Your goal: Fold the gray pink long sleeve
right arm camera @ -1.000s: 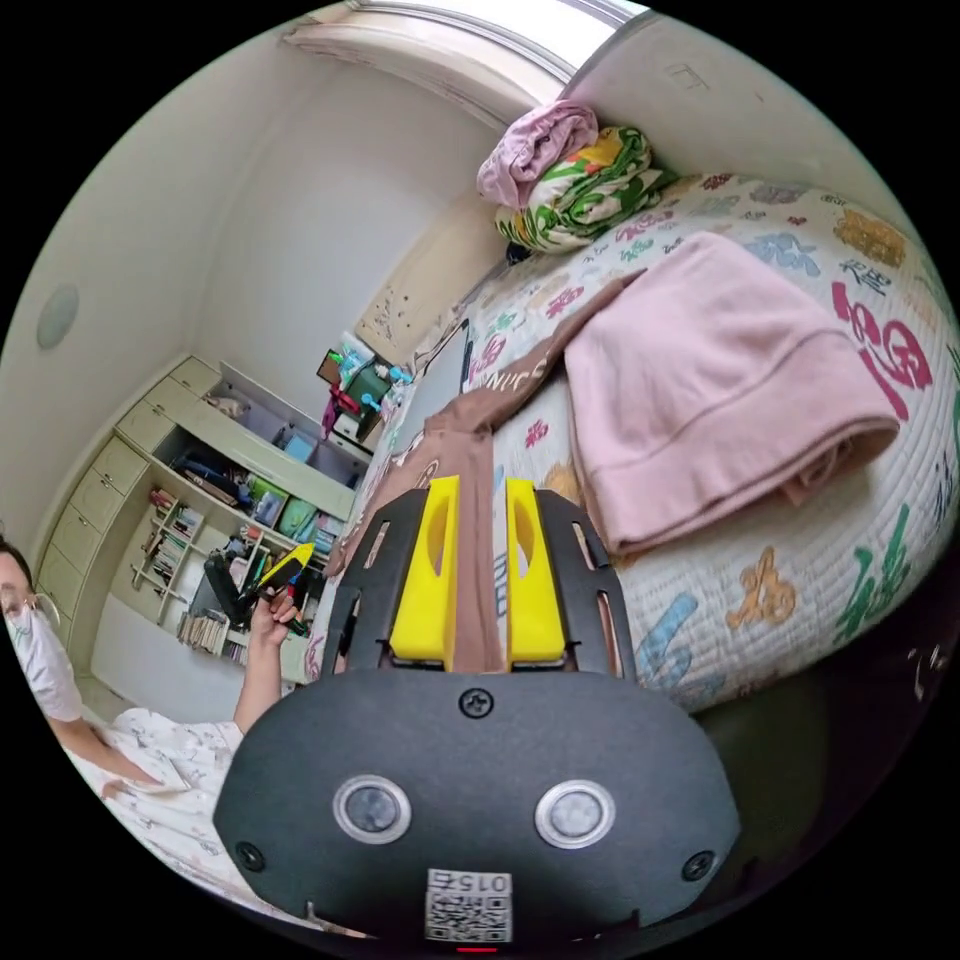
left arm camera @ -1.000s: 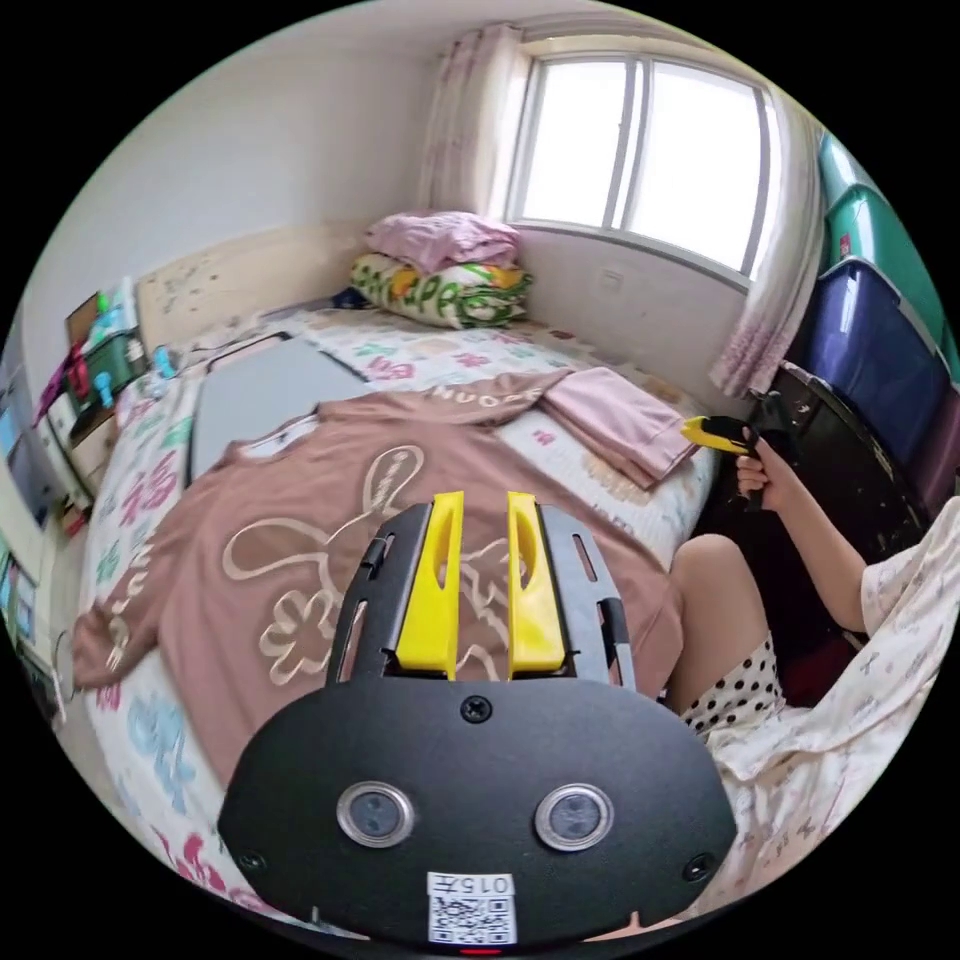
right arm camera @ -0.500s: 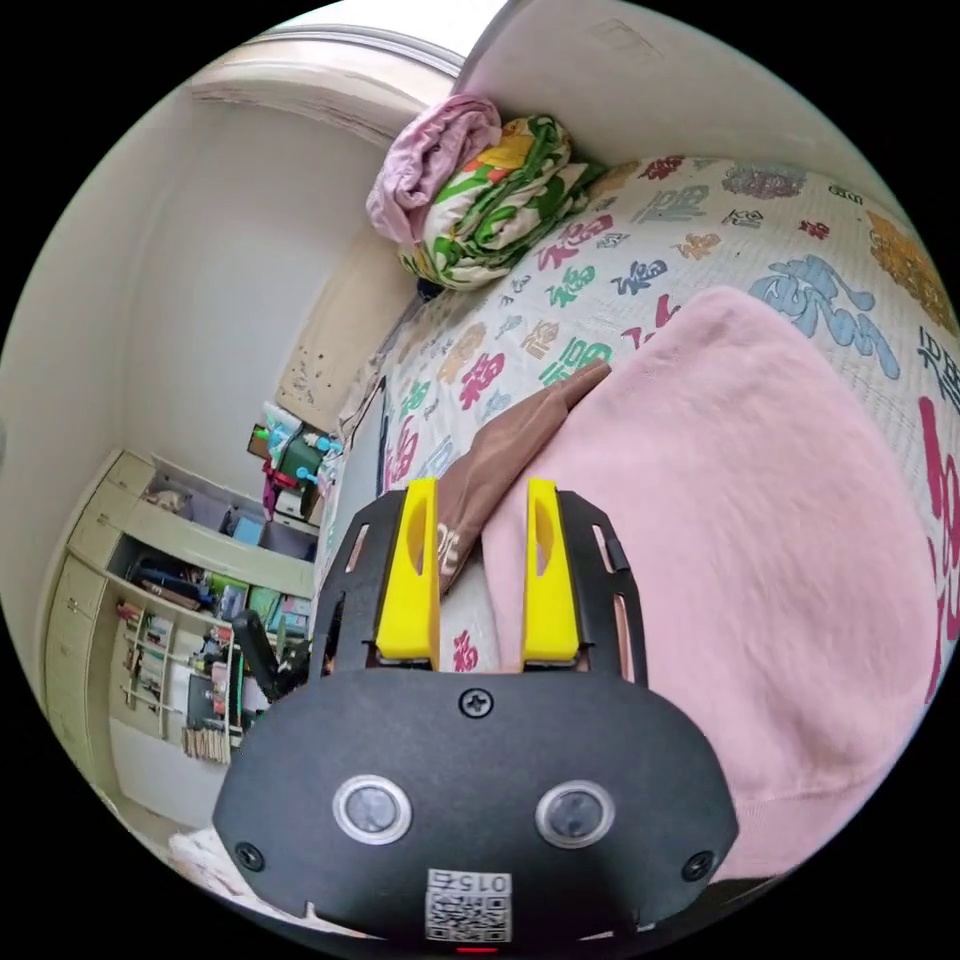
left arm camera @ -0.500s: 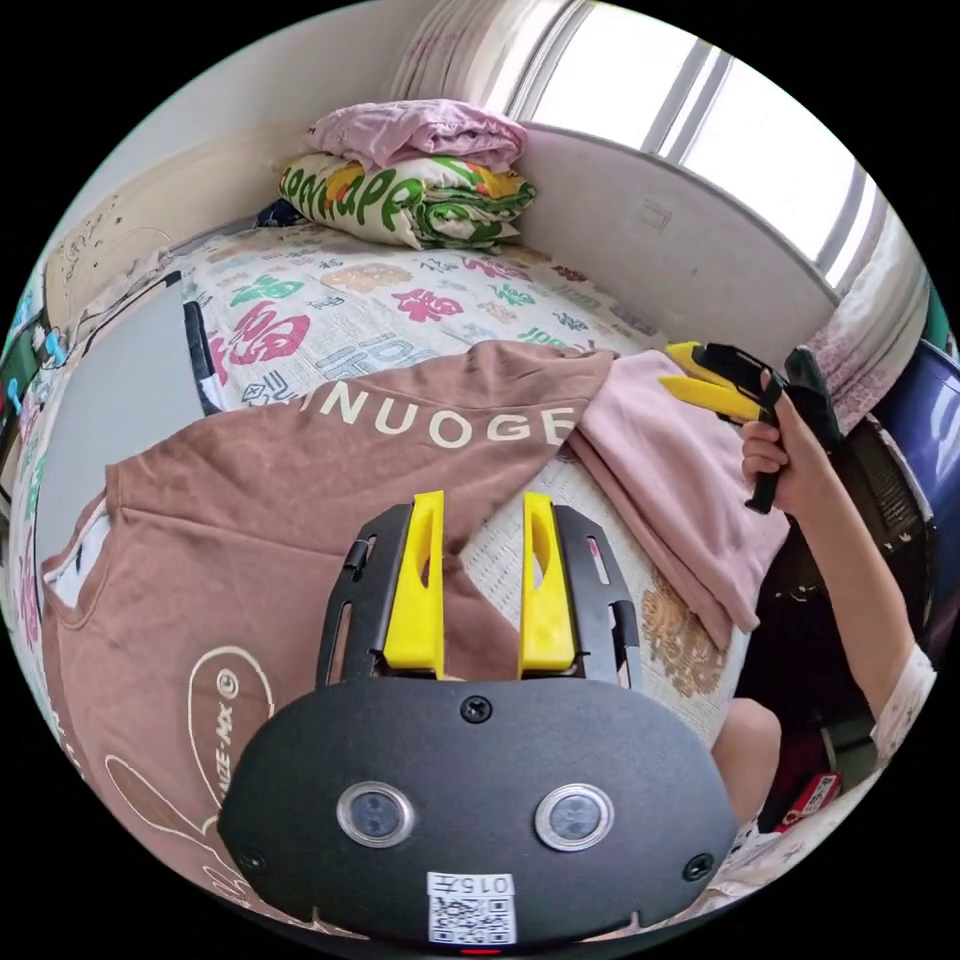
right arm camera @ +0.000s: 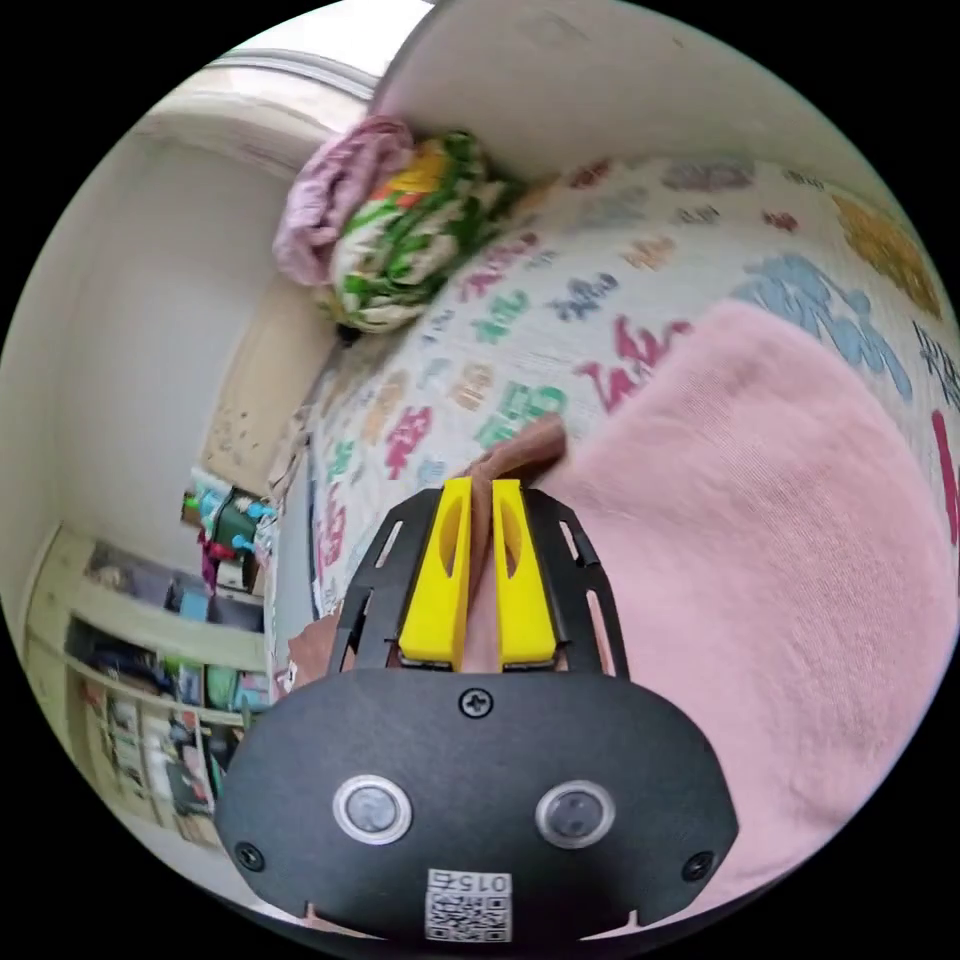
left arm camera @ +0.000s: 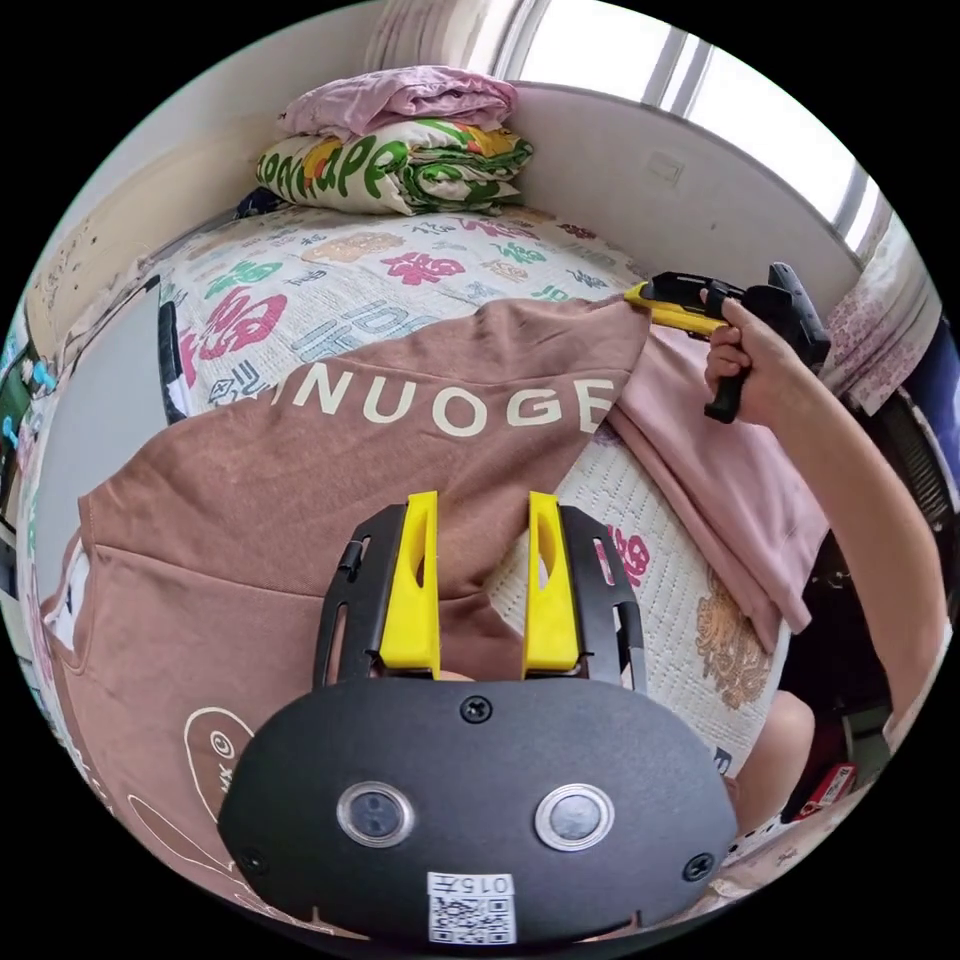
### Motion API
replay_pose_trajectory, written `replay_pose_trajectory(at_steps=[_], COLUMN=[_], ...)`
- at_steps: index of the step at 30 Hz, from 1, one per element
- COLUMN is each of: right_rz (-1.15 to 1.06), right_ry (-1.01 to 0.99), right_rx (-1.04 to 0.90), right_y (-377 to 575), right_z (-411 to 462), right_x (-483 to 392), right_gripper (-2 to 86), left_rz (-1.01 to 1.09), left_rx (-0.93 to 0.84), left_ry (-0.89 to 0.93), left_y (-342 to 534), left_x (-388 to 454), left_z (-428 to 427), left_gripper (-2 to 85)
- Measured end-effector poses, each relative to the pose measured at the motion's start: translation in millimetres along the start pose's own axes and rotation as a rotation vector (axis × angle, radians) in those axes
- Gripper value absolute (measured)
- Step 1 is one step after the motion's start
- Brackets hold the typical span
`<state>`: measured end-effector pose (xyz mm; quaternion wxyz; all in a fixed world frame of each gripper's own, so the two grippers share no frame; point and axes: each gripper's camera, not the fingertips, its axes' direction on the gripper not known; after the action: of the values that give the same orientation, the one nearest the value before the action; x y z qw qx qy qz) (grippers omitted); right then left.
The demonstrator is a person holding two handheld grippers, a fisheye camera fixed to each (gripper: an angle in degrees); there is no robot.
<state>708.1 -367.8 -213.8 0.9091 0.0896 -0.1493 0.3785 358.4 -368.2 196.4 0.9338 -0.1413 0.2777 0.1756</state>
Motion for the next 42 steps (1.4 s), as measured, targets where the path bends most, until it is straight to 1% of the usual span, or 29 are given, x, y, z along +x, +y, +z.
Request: replay_pose_trajectory(at_steps=[1,3,4,6,7,8,9,10,12,13,15,16,17,18,24,28,31,33,35,37,39,42], right_rz=[-0.079,-0.422,-0.495,-0.699,-0.733,-0.784,-0.833,-0.845,-0.887,-0.909,-1.066,-1.120,-1.227,-1.312,-1.469,-1.517,-1.572,-1.618,-1.623,-1.627,-1.622,-1.609], right_ry=[-0.019,-0.092,-0.109,-0.191,-0.208,-0.228,-0.230,-0.224,-0.203,-0.179,-0.034,-0.003,0.057,0.091,0.044,0.029,0.023,0.020,0.022,0.021,0.015,-0.007], right_rx=[0.002,-0.017,-0.026,-0.077,-0.098,-0.129,-0.149,-0.158,-0.224,-0.235,-0.248,-0.252,-0.241,-0.231,-0.262,-0.255,-0.240,-0.273,-0.293,-0.293,-0.292,-0.294], right_y=[9,68,87,174,197,244,293,316,397,416,483,497,525,552,648,675,695,711,719,724,727,725], right_z=[-1,-9,-11,-16,-15,-12,-7,-4,14,19,32,34,35,35,49,55,56,61,66,67,67,64], right_x=[-16,-86,-101,-142,-148,-154,-156,-156,-151,-150,-156,-159,-164,-164,-131,-112,-99,-88,-81,-75,-67,-56], right_gripper=[4.1,3.7,3.6,3.5,3.5,3.5,3.6,3.6,3.8,3.8,3.9,4.0,4.2,4.2,4.9,5.0,5.2,5.5,5.7,5.7,5.7,5.5], left_rz=[-0.025,-0.150,-0.182,-0.300,-0.327,-0.381,-0.439,-0.464,-0.565,-0.594,-0.670,-0.673,-0.670,-0.669,-0.752,-0.784,-0.792,-0.800,-0.802,-0.797,-0.781,-0.742], left_rx=[0.031,0.205,0.255,0.438,0.473,0.532,0.551,0.546,0.509,0.494,0.462,0.461,0.459,0.456,0.438,0.447,0.438,0.422,0.424,0.398,0.360,0.349], left_ry=[0.053,0.285,0.346,0.556,0.596,0.656,0.686,0.699,0.729,0.734,0.787,0.802,0.807,0.776,0.721,0.734,0.689,0.679,0.678,0.621,0.539,0.536], left_y=[4,31,40,90,105,136,166,181,234,246,284,290,302,313,362,382,402,415,423,429,435,443], left_x=[-7,-38,-47,-80,-88,-101,-111,-115,-128,-130,-135,-133,-128,-123,-120,-115,-107,-105,-104,-99,-90,-82], left_z=[-5,-35,-44,-71,-76,-80,-78,-75,-53,-46,-22,-19,-15,-15,5,13,15,19,21,20,17,16], left_gripper=[13.1,13.2,13.4,14.7,15.2,16.7,18.1,18.9,20.9,21.2,21.9,22.0,22.1,22.1,20.2,18.0,16.2,14.6,13.6,11.8,7.7,1.5])
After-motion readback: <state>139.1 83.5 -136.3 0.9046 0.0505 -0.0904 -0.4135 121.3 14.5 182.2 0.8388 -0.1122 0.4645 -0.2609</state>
